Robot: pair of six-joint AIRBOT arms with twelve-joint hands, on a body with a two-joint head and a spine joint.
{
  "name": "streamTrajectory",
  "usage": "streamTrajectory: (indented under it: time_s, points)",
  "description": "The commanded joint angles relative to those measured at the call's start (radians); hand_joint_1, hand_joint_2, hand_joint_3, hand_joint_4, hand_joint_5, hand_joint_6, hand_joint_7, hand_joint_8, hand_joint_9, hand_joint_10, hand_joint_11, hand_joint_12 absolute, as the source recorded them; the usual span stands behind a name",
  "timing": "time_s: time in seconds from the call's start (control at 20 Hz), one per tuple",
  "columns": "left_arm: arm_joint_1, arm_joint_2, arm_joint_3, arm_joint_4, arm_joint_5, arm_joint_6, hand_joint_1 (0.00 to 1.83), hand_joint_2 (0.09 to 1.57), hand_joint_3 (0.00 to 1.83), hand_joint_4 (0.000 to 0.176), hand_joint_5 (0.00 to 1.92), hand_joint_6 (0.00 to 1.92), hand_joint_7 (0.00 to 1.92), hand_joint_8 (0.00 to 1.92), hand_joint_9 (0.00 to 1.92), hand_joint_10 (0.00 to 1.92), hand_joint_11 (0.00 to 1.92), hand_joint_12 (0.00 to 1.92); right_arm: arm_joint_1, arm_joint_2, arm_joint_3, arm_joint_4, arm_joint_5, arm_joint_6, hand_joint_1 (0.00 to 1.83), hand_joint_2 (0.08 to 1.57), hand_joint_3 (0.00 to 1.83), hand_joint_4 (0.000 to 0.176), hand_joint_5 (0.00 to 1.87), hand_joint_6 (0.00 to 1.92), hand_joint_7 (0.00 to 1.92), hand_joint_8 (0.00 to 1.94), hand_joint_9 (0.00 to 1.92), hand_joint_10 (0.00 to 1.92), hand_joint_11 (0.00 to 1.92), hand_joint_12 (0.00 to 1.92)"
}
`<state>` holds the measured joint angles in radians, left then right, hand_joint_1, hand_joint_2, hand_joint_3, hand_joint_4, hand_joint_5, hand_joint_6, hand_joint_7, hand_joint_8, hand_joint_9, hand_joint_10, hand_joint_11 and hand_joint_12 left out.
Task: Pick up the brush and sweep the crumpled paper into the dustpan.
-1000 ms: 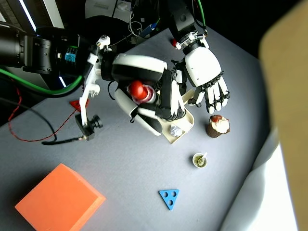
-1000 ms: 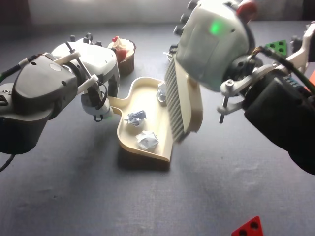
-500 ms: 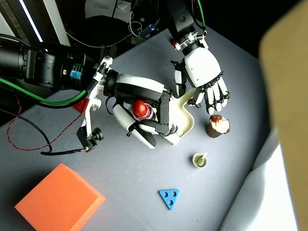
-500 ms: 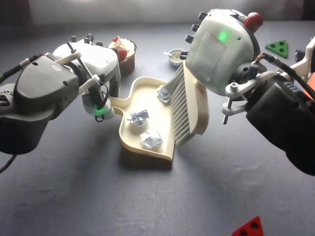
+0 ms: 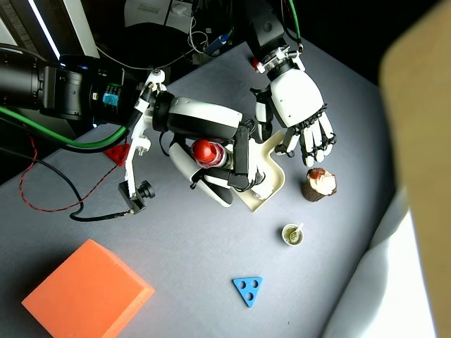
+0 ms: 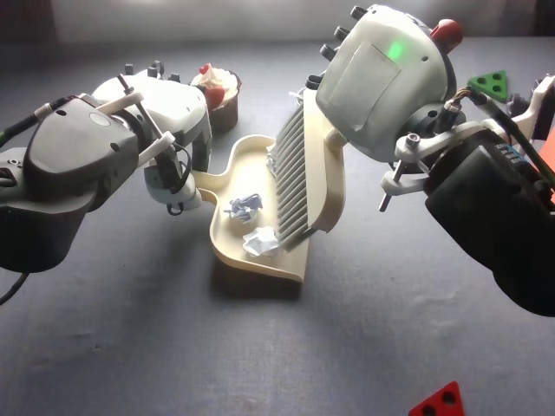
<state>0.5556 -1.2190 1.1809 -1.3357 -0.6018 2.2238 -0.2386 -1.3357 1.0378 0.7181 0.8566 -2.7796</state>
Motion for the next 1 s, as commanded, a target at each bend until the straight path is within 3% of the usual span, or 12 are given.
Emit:
streamTrajectory:
  time_s: [0.0, 0.05, 0.1, 0.4, 0.5, 0.6, 0.65, 0.8, 0.95]
  points:
    - [-0.006, -0.001, -0.003, 0.046, -0.06, 0.0, 1.14, 1.02, 0.0, 0.0, 1.22, 0.57, 0.46, 0.01, 0.33, 0.0, 0.0, 0.66, 0.017, 0.009, 0.001, -0.07, 0.117, -0.006, 1.59, 1.16, 0.0, 0.176, 0.99, 1.92, 1.1, 1.94, 1.27, 1.92, 1.35, 1.92]
    - [-0.007, -0.001, -0.002, 0.046, -0.06, 0.0, 1.13, 1.03, 0.0, 0.018, 1.19, 0.63, 0.44, 0.0, 0.31, 0.0, 0.0, 0.61, 0.02, 0.009, 0.0, -0.07, 0.128, 0.007, 1.6, 1.16, 0.0, 0.176, 1.03, 1.92, 1.14, 1.94, 1.31, 1.92, 1.37, 1.92]
    - [-0.007, -0.001, -0.002, 0.046, -0.06, 0.0, 1.14, 1.03, 0.0, 0.0, 1.19, 0.63, 0.42, 0.0, 0.29, 0.0, 0.0, 0.56, 0.024, 0.009, -0.003, -0.07, 0.137, 0.026, 1.59, 1.16, 0.0, 0.175, 1.03, 1.92, 1.15, 1.94, 1.32, 1.92, 1.37, 1.92]
    - [-0.007, -0.001, -0.003, 0.043, -0.064, -0.001, 1.14, 1.03, 0.0, 0.0, 1.19, 0.62, 0.42, 0.0, 0.29, 0.0, 0.01, 0.51, 0.038, 0.009, -0.005, -0.071, 0.149, 0.057, 1.61, 1.15, 0.0, 0.176, 1.02, 1.92, 1.12, 1.94, 1.29, 1.92, 1.37, 1.92]
    - [-0.007, -0.001, -0.003, 0.043, -0.066, -0.004, 1.14, 1.03, 0.0, 0.0, 1.19, 0.62, 0.42, 0.0, 0.29, 0.0, 0.0, 0.53, 0.037, 0.01, -0.006, -0.106, 0.152, 0.057, 1.61, 1.15, 0.0, 0.175, 1.02, 1.92, 1.12, 1.94, 1.3, 1.92, 1.37, 1.92]
    - [-0.007, 0.0, -0.003, 0.044, -0.066, -0.004, 1.14, 1.02, 0.0, 0.012, 1.21, 0.58, 0.44, 0.0, 0.31, 0.0, 0.01, 0.56, 0.037, 0.012, -0.016, -0.18, 0.153, 0.056, 1.61, 1.16, 0.0, 0.175, 1.02, 1.92, 1.15, 1.94, 1.33, 1.92, 1.41, 1.92]
    - [-0.006, 0.0, -0.003, 0.044, -0.066, -0.004, 1.14, 1.03, 0.0, 0.0, 1.19, 0.62, 0.44, 0.0, 0.3, 0.0, 0.0, 0.59, 0.037, 0.014, -0.019, -0.201, 0.148, 0.043, 1.62, 1.15, 0.0, 0.176, 1.02, 1.92, 1.12, 1.94, 1.31, 1.92, 1.41, 1.92]
    - [-0.006, 0.002, -0.006, 0.043, -0.062, -0.002, 1.15, 1.02, 0.0, 0.0, 1.22, 0.57, 0.45, 0.0, 0.32, 0.0, 0.01, 0.57, 0.037, 0.025, -0.037, -0.174, 0.115, -0.072, 1.62, 1.15, 0.0, 0.176, 1.02, 1.92, 1.12, 1.94, 1.31, 1.92, 1.4, 1.92]
    - [-0.006, 0.003, -0.008, 0.043, -0.063, -0.002, 1.14, 1.04, 0.0, 0.0, 1.16, 0.67, 0.43, 0.0, 0.3, 0.0, 0.0, 0.56, 0.033, 0.025, -0.022, -0.117, 0.094, -0.168, 1.6, 1.16, 0.0, 0.176, 1.02, 1.92, 1.13, 1.94, 1.31, 1.92, 1.39, 1.92]
